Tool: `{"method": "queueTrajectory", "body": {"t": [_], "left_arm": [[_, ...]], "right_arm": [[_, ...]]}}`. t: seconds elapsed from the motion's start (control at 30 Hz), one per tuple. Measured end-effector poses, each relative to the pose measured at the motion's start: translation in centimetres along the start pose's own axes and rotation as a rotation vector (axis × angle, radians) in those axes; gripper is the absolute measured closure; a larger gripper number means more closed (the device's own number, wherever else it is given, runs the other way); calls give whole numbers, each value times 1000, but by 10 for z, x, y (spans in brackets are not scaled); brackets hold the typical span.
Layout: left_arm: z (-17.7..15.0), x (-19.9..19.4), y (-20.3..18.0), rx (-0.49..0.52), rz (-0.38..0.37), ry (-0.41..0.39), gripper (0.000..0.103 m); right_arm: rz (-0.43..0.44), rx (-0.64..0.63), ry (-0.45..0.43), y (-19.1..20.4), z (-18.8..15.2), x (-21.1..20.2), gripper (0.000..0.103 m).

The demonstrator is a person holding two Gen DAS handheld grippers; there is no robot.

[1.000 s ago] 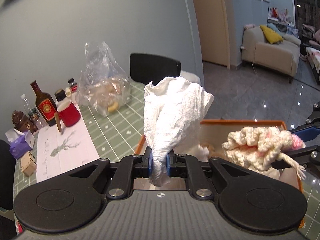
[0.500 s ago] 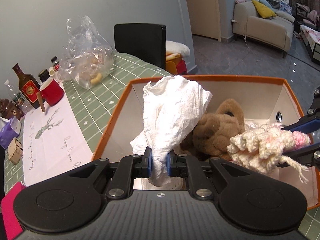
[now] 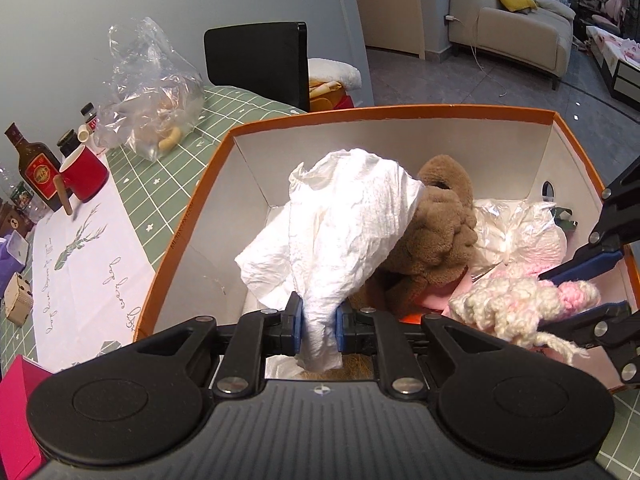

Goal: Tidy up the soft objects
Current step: 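Lower the white tissue and crocheted pouch into the orange box with both grippers, then open both grippers to release the tissue and pouch into the box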

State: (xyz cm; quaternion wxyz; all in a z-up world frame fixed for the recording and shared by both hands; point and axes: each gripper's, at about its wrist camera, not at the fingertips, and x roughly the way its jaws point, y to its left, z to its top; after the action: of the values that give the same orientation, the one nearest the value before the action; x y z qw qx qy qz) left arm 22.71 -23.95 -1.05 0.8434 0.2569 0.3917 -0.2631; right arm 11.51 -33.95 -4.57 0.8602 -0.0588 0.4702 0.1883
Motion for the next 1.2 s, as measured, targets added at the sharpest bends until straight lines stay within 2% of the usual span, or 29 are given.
{"method": "queueTrajectory", "body": {"t": [0.17, 0.2, 0.33, 0.4, 0.47, 0.5, 0.6, 0.87, 1.2], "left_arm": [[-3, 5, -5, 18, -12, 22, 79], [-4, 6, -7, 26, -11, 26, 73], [-5, 4, -11, 61, 16, 27, 64], [-5, 1, -10, 59, 18, 23, 47], [-5, -3, -8, 58, 17, 17, 35], [-5, -6, -8, 60, 18, 14, 33], [-3, -14, -6, 64, 16, 6, 33], [0, -45, -1, 74, 25, -33, 33], [-4, -101, 23, 46, 93, -96, 33]], "right_arm": [[5, -10, 29, 3, 0, 9, 74], [8, -11, 30, 3, -1, 9, 74], [7, -8, 34, 3, -1, 9, 69], [4, -11, 33, 3, -1, 8, 68], [1, -15, 31, 3, -1, 7, 62], [-1, -19, 28, 5, 0, 5, 59], [-3, -24, 15, 8, 1, 0, 55], [-30, -22, -66, 13, 9, -24, 54], [-37, -38, -170, 36, 27, -50, 54]]}}
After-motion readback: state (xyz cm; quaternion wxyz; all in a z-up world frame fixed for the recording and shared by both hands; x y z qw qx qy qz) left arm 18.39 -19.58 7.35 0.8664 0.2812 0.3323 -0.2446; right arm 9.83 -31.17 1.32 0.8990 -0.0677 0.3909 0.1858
